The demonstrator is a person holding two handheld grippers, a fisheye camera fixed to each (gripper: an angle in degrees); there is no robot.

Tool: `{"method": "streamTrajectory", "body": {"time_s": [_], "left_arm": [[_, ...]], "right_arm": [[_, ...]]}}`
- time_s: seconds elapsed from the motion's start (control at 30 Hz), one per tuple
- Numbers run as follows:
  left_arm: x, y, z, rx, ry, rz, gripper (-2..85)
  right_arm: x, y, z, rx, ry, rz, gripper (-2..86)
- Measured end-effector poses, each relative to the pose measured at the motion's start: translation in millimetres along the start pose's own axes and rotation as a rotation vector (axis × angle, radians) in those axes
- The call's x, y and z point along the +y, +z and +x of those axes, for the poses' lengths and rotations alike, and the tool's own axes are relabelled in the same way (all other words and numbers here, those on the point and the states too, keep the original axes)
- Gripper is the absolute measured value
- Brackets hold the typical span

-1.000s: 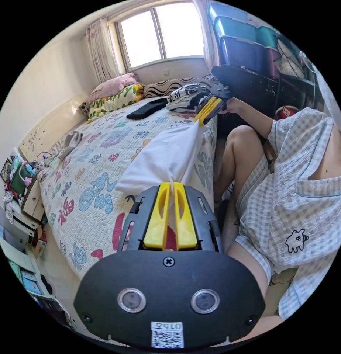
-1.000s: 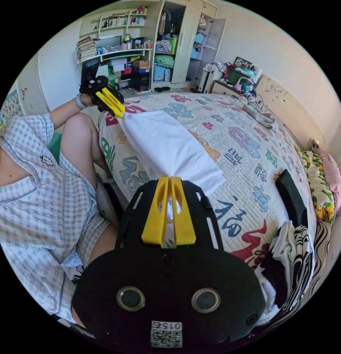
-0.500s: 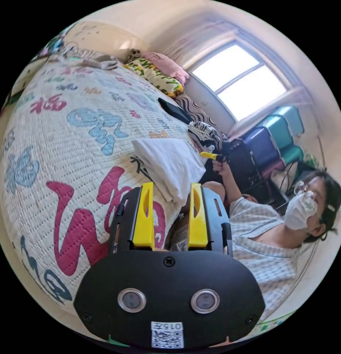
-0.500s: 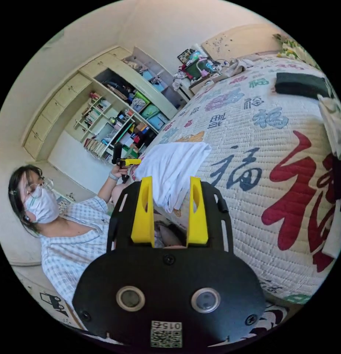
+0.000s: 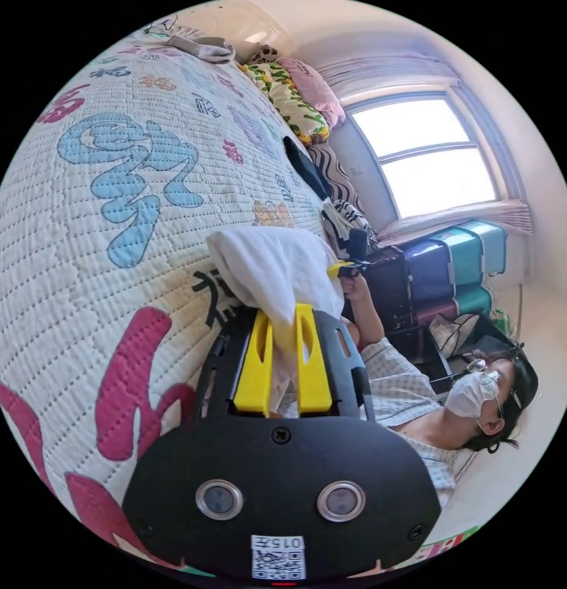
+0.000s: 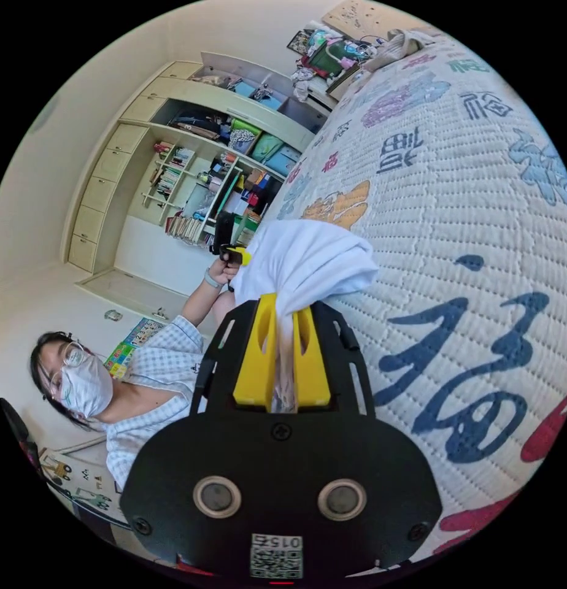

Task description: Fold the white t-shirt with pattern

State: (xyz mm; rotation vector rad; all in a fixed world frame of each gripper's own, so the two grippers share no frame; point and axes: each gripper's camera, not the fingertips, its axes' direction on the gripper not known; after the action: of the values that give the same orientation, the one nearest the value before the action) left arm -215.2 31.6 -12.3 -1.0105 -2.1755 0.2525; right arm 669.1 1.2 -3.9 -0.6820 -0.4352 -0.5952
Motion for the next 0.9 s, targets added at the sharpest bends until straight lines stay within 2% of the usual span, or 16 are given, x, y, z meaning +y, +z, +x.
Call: {"method": "streamTrajectory", "body": {"time_s": [0.07, 0.17, 0.27, 0.43, 0.57, 0.7, 0.77, 0.83, 0.9], "left_arm": [[-11, 7, 6, 0.053, 0.036, 0.011, 4.6], [-51, 40, 43, 0.093, 0.14, -0.008, 3.9], [-114, 88, 88, 0.209, 0.232, -0.015, 3.8], [-240, 206, 170, 0.381, 0.364, -0.059, 3.7], [-305, 290, 173, 0.461, 0.31, -0.049, 3.9], [-340, 371, 119, 0.372, 0.186, -0.099, 4.5], [-342, 378, 98, 0.403, 0.217, -0.127, 4.8], [-340, 360, 81, 0.413, 0.274, -0.138, 4.3], [-341, 335, 75, 0.364, 0.326, -0.123, 3.5]], "right_arm": [[5, -30, -17, 0.058, -0.034, -0.003, 3.9], [20, -109, -56, 0.176, -0.067, 0.065, 3.7], [40, -209, -97, 0.287, -0.052, 0.134, 3.9], [53, -358, -159, 0.616, 0.137, 0.145, 4.5], [56, -411, -138, 0.788, 0.34, 0.186, 4.9], [84, -432, -42, 0.706, 0.571, 0.331, 5.9], [100, -426, -9, 0.597, 0.547, 0.381, 7.2], [128, -437, -4, 0.404, 0.415, 0.593, 6.8], [148, -452, -17, 0.402, 0.4, 0.749, 6.2]]}}
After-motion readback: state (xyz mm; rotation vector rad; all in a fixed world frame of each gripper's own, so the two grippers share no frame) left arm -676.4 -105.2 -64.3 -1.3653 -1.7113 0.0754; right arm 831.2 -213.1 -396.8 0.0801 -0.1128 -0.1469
